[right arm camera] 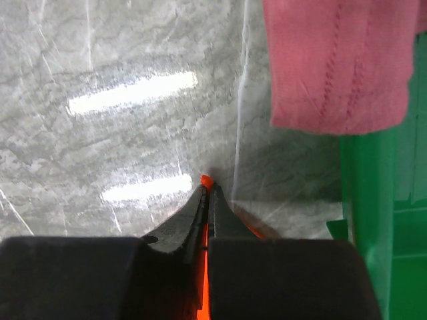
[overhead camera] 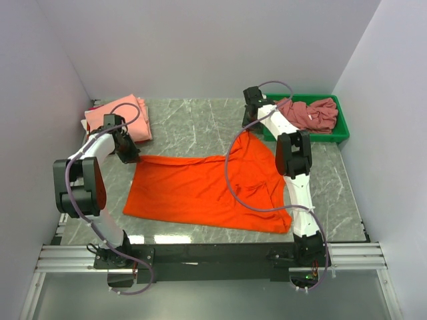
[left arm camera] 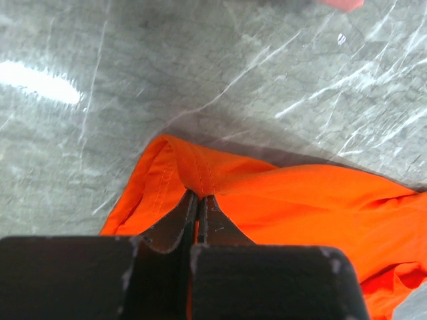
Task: Fold and stack the t-shirts
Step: Fold the tshirt
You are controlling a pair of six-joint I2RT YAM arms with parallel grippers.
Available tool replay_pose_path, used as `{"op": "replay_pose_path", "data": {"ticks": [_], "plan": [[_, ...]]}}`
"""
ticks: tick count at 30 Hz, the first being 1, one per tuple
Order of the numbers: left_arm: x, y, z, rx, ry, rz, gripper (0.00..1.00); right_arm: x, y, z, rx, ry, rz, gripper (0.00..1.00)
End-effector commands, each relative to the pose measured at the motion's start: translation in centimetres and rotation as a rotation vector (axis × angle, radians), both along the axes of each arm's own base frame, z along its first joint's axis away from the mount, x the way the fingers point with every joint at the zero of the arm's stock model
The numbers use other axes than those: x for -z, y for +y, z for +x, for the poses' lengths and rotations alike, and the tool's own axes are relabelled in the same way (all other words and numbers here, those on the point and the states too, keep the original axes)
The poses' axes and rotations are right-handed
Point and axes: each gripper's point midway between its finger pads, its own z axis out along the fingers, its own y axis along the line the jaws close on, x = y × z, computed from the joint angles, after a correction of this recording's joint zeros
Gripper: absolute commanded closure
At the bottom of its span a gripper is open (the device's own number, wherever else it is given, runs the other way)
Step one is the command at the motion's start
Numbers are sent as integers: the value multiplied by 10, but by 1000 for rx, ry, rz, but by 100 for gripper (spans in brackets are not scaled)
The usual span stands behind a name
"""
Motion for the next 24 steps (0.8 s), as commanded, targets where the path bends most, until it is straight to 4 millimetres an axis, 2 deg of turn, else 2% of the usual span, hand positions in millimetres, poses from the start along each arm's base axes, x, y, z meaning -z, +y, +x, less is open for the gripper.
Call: {"op": "replay_pose_path", "data": {"ticks": [1,7,11,13,14,15,16,21,22,23,24], "plan": [[-14,-5,23,36,-69,-32,99,-37,-8,-6,24,-30,8,100],[-31,-9,63,43,-126,-75,99,-85,-24,5,46,-109,44,100],[-53,-7,93,29,-181,-85,99,-119,-27,10,30,-162,64,100],[-61,-8,101,30,-205,-106,99,-141,-28,7,26,-199,71,100],[-66,-7,106,20,-216,-123,99,-145,-30,7,28,-208,71,100],[-69,-10,109,28,-230,-150,99,-151,-32,5,30,-219,70,100],[-70,-10,110,26,-235,-164,100,-166,-34,2,33,-245,74,100],[-51,-10,101,42,-182,-189,100,-188,-37,-19,27,-260,86,100],[-48,-11,99,51,-174,-200,100,-204,-35,-27,19,-283,102,100],[-42,-10,94,47,-158,-204,100,-193,-36,-36,17,-258,102,100],[-39,-10,92,46,-151,-207,100,-193,-34,-42,17,-257,111,100]]}}
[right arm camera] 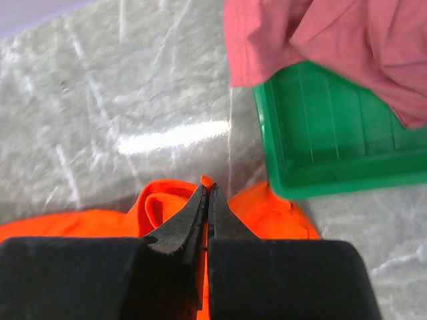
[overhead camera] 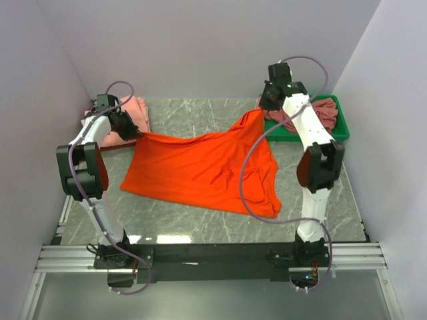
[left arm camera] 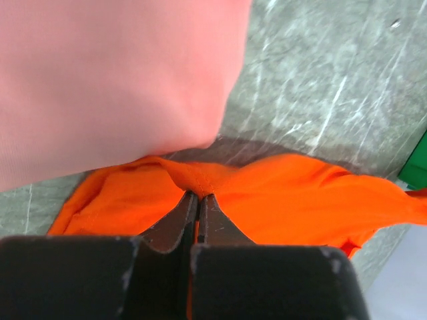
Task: Fold and stack the t-shirts
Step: Fold the tshirt
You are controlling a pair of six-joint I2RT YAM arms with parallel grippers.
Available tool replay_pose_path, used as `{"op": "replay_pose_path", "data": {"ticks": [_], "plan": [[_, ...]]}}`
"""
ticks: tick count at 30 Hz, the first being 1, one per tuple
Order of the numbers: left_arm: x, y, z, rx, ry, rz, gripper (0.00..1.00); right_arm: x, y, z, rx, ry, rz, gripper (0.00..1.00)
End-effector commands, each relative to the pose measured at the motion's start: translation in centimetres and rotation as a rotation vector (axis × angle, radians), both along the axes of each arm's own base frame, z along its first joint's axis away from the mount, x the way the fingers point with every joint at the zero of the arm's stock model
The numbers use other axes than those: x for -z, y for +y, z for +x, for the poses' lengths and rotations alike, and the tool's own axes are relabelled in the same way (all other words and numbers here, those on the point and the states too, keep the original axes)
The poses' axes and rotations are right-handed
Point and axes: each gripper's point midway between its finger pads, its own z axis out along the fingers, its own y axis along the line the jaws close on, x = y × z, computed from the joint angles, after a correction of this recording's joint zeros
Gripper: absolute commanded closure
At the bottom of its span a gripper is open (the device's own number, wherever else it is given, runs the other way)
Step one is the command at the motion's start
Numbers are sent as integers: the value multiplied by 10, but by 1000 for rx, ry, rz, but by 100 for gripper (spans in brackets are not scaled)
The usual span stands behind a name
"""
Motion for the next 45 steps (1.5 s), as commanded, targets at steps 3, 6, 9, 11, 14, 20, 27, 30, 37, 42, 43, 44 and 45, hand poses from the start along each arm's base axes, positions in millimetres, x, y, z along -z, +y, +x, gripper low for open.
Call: {"op": "replay_pose_path", "data": {"ticks": [3,6,9,11,14,20,27,30,37,42,43,44,45], "plan": [[6,-3,-12,17,15,-45,99,-23,4,-44,-23,-30,31,100],[6,1,-18,11,19,-47,99,-29,8,-74,-39,-34,53,100],[8,5,-25,7,30,-52,99,-18,11,-100,-45,-4,66,100],[10,8,-31,7,37,-54,99,-2,17,-116,-53,31,72,100],[15,11,-40,11,54,-48,98,8,27,-137,-65,53,88,100],[16,21,-53,-19,65,-53,100,19,38,-171,-66,70,81,100],[17,31,-64,-24,88,-63,100,21,38,-206,-36,78,103,100],[18,33,-69,-18,107,-77,100,22,37,-218,-31,84,105,100],[17,40,-75,-30,113,-97,100,26,38,-239,-29,99,118,100],[12,40,-78,-38,104,-143,99,22,38,-246,-31,98,118,100],[12,40,-79,-39,106,-145,99,23,38,-249,-34,106,113,100],[11,41,-80,-43,104,-146,100,23,37,-251,-32,106,111,100],[10,41,-83,-44,107,-151,100,24,37,-254,-35,115,108,100]]}}
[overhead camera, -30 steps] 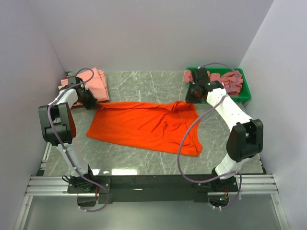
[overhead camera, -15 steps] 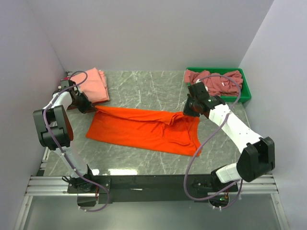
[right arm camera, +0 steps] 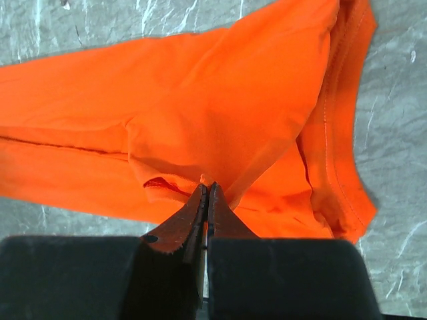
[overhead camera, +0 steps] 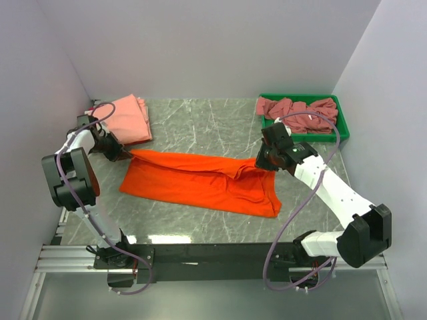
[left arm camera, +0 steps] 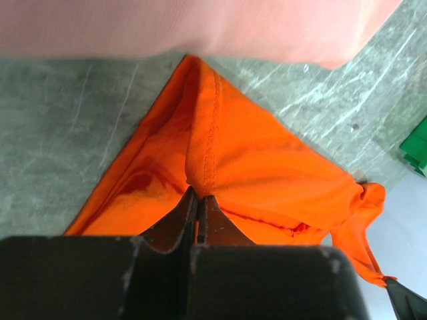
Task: Fold and stack the t-shirts
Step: Fold the tshirt
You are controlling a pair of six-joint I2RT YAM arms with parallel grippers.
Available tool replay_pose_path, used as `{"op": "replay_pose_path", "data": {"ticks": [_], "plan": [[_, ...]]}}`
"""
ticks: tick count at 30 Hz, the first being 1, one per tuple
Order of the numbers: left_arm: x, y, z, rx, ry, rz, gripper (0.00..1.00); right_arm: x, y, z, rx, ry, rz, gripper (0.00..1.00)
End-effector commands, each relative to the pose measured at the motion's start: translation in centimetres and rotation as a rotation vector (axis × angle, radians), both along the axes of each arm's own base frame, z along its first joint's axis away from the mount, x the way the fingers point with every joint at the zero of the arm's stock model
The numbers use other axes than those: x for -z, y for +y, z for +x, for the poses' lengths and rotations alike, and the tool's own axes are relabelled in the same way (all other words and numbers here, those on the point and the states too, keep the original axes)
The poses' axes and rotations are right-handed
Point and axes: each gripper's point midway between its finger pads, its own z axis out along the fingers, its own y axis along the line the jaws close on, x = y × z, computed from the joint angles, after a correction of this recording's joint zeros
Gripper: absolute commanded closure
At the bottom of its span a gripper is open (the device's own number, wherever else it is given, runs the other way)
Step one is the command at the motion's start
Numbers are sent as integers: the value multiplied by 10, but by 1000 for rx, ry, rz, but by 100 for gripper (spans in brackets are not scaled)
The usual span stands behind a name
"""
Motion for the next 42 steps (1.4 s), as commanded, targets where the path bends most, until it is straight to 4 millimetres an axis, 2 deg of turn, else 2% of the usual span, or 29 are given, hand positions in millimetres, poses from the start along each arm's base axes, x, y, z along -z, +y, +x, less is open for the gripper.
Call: {"op": "replay_pose_path", "data": {"ticks": [1,10,14,15,18,21,22,25,28,29,30,33,34,36,37,38,39,40,42], "plan": [[-25,-1,-3,10,-66,-9,99,-7,-4,-10,18,-17,-7,100],[-20,5,-18,-16,-25,-7,99,12,4,-36,-2,34,-12,100],[-13,7,-29,-34,14,7,97,26,5,-49,-8,64,-24,100],[-11,10,-32,-45,25,9,96,28,8,-52,-24,66,-28,100],[-9,21,-41,-80,43,48,77,44,6,-64,-30,111,-57,100],[-16,38,-44,-118,39,140,61,54,2,-77,-22,150,-95,74],[-19,42,-44,-127,34,165,56,54,1,-80,-24,150,-106,61],[-31,45,-40,-127,7,229,54,47,-4,-80,-20,124,-153,54],[-41,29,-31,-70,-28,281,54,31,4,-67,-64,66,-169,53],[-47,12,-26,-29,-53,290,54,23,13,-63,-92,42,-160,53],[-50,5,-21,-12,-75,296,53,19,22,-57,-113,19,-142,54],[-56,-31,-13,46,-128,243,53,16,55,-48,-230,-6,-103,57],[-58,-42,-8,66,-161,209,53,23,67,-49,-274,21,-88,58],[-51,-64,-8,101,-162,170,53,24,93,-47,-358,1,-65,59],[-50,-72,-4,112,-179,155,52,34,102,-47,-390,22,-73,59],[-41,-83,-6,132,-159,134,52,34,113,-48,-429,23,-62,59],[-36,-88,-6,141,-150,123,52,37,124,-50,-472,20,-62,59],[-31,-92,-5,148,-146,116,52,49,130,-52,-496,49,-81,59],[-18,-97,-5,156,-126,105,52,53,145,-52,-544,50,-79,59]]}}
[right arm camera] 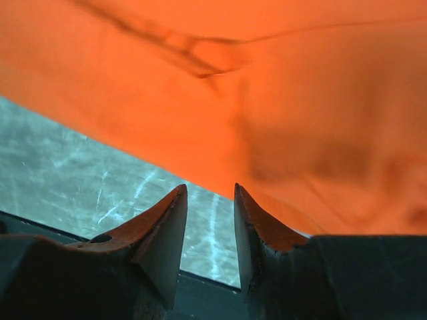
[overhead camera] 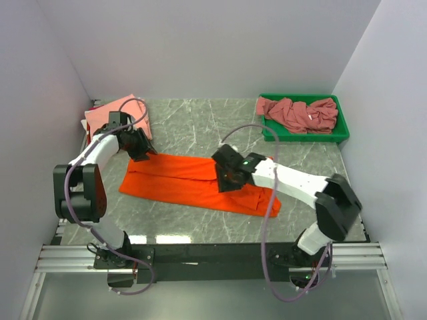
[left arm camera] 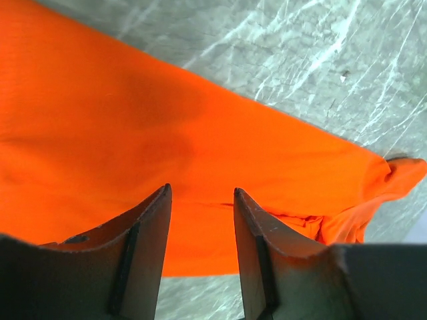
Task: Fold and stack the t-shirts
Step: Fold the tshirt
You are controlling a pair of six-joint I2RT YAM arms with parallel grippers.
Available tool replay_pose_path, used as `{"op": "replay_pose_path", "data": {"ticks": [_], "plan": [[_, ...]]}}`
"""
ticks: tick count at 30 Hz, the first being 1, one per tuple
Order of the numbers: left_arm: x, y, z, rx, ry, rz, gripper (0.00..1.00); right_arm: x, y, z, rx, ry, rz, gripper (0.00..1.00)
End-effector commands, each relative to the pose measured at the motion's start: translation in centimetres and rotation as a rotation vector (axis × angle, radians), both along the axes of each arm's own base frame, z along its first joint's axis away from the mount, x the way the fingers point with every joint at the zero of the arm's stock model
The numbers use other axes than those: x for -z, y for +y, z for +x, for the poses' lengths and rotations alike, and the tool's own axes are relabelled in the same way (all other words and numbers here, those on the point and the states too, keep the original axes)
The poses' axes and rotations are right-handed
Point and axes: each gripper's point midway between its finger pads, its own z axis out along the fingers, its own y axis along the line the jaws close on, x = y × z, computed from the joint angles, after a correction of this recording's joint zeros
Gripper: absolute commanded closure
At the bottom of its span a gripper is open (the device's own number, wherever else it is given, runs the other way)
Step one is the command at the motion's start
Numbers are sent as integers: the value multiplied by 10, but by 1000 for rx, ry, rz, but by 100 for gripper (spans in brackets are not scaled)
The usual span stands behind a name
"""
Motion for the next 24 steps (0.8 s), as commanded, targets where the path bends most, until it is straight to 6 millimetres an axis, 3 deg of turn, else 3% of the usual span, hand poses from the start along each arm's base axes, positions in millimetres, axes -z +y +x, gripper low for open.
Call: {"op": "replay_pose_path", "data": {"ticks": [1,5,10,19,24], "plan": [[15,-12,8,6,-4,-52,53,0,40,3,-133,-20,47,59],[31,-10,4,7,27,-36,53,23,40,1,-142,24,-8,59],[39,-9,-4,11,46,-32,53,49,17,6,-82,50,-138,59],[49,-9,-11,13,70,-26,54,53,-25,28,58,2,-241,59],[50,-9,-12,16,71,-25,54,54,-37,35,83,-10,-274,59]]}}
